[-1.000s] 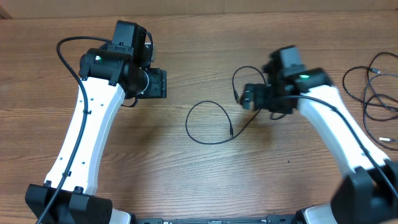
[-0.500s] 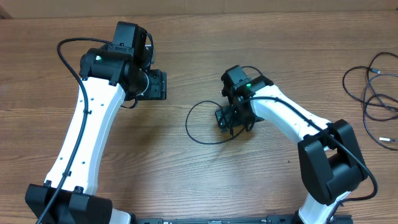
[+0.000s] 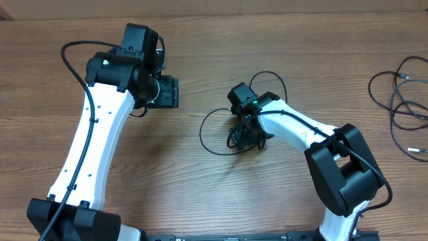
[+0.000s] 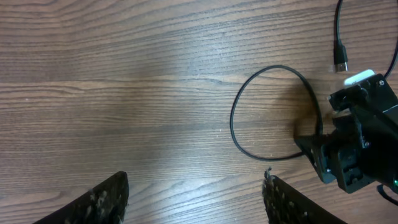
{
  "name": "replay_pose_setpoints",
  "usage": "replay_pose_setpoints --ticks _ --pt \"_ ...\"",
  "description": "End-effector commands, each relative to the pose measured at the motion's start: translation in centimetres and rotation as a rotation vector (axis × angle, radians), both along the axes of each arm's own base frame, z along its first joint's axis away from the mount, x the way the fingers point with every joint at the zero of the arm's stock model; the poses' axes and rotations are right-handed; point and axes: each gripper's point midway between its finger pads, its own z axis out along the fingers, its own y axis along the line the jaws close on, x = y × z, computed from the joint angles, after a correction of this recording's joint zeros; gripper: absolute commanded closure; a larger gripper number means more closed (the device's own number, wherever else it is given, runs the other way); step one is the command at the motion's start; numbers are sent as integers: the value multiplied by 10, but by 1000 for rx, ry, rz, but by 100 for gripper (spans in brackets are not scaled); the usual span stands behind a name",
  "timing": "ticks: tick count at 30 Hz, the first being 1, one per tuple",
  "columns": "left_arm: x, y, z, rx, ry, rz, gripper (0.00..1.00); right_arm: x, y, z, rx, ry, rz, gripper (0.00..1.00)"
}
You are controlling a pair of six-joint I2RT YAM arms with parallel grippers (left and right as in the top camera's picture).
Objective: Untangle cables
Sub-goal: 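Pull the grasped black cable loop to the right edge with the right gripper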
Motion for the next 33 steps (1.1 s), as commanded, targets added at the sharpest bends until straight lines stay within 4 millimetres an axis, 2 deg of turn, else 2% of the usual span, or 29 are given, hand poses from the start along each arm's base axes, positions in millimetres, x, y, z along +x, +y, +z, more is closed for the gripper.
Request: replay_pose_setpoints --ticks 1,2,5,7,11,13,18,22,26,30,31,33 --pt "2 1 10 -2 -30 9 30 1 -9 -5 -48 -22 -70 31" --pt "1 1 10 -2 -30 9 30 1 -12 -7 -57 -28 -92 33" --pt "1 1 10 -2 -29 9 31 -1 -15 -10 -67 -28 -120 50" --pt "1 1 10 -1 -29 9 31 -4 -18 -12 -80 -19 -145 68" --pt "1 1 10 -2 -29 10 31 -11 -24 -12 -100 5 -192 81" --pt "1 1 10 -2 -29 9 31 -13 -28 -11 -111 19 -232 95" --pt "0 1 10 -2 -25 9 31 -6 -54 -2 -116 21 -431 96" --pt "-2 2 9 1 -15 9 30 13 -81 24 -84 -27 -532 96" --pt "-2 2 9 1 -14 9 31 36 -132 69 -102 -132 -667 96" --pt "-2 1 9 0 -14 9 31 45 -210 123 -179 -242 -853 96" --pt "-2 1 9 -2 -14 8 31 44 -243 143 -216 -283 -936 96" --pt "-2 1 9 -5 -13 7 31 38 -285 168 -253 -329 -1048 96"
